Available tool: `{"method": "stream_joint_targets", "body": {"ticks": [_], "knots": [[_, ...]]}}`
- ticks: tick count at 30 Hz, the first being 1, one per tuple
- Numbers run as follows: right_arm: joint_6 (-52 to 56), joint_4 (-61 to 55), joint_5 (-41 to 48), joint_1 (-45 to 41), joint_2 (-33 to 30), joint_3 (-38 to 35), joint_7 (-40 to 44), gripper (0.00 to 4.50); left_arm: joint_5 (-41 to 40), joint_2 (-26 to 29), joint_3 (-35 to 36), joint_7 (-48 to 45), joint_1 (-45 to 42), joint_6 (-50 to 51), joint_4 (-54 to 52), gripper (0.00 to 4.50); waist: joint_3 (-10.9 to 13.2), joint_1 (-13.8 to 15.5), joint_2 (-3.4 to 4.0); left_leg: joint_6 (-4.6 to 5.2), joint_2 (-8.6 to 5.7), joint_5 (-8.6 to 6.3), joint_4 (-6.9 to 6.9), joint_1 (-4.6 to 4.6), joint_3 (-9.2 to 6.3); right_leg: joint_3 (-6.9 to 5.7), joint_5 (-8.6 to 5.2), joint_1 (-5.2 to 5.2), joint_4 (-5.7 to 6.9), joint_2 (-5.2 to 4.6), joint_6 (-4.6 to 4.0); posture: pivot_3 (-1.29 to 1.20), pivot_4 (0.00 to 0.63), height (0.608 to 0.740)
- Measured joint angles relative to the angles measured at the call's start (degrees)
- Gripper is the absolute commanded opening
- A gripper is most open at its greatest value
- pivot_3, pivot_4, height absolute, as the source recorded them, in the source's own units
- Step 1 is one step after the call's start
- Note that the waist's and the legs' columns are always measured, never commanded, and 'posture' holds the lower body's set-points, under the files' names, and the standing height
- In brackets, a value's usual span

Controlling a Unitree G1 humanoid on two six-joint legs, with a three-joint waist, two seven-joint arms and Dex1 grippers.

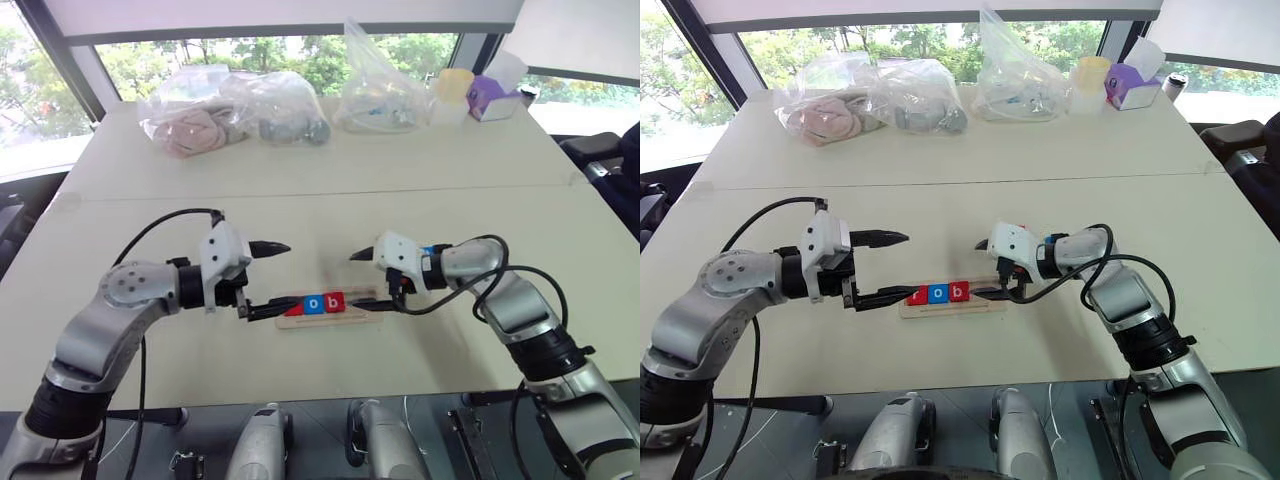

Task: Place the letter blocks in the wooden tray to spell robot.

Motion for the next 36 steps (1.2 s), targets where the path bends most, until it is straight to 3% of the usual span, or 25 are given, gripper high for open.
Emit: {"method": "stream_joint_targets", "body": {"ticks": [21,28,36], "knots": [[-6.73,4.78,-4.32,-0.13,4.05,3.04,-1.48,4.44,0.09,-0.47,-0.02,0.75,-0.01,0.05,-0.03,4.5,0.0,0.01,0.0,0.0,0.0,0.0,0.0,0.0,0.01,0.01,0.02,0.0,0.0,0.0,0.03,0.0,0.15,0.74],[-7.0,5.37,-4.23,-1.63,-2.36,1.08,1.4,4.44,0.21,-0.56,-0.02,1.17,0.01,0.06,-0.06,4.5,0.0,0.07,0.0,0.0,-0.01,0.0,0.01,-0.01,0.03,0.03,0.02,0.01,-0.01,-0.04,0.01,0.0,0.15,0.74],[-7.84,21.33,-3.02,-11.42,-1.42,-5.84,-1.53,4.44,0.64,-1.29,-0.6,0.82,-0.48,-0.24,0.08,4.5,0.0,-0.05,0.0,0.0,0.02,0.0,0.0,0.08,0.12,0.05,0.09,0.01,0.03,0.07,-0.07,0.0,0.15,0.74]]}}
